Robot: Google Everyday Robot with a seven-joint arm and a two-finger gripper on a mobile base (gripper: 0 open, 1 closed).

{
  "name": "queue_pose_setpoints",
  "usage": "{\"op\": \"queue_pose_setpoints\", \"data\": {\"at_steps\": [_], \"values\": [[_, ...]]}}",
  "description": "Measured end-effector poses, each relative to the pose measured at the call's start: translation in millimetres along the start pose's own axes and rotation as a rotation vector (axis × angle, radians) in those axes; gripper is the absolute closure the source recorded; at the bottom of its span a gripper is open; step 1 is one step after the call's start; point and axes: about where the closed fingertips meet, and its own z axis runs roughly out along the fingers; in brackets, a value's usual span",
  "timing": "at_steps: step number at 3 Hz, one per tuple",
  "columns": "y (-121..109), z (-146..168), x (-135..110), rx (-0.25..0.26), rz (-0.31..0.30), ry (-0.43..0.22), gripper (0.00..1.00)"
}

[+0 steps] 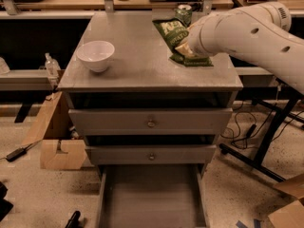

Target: Pick green jalapeno chip bag from bottom drawer and place on counter

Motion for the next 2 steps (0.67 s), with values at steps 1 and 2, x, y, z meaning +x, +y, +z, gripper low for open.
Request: {"op": "queue_pose_setpoints", "data": {"at_steps": [1, 2], "values": [[0.1, -1.6, -2.2, 0.001, -0.002, -0.001, 0.58], [0.1, -2.4, -3.7, 0.001, -0.003, -0.003, 0.35]]}}
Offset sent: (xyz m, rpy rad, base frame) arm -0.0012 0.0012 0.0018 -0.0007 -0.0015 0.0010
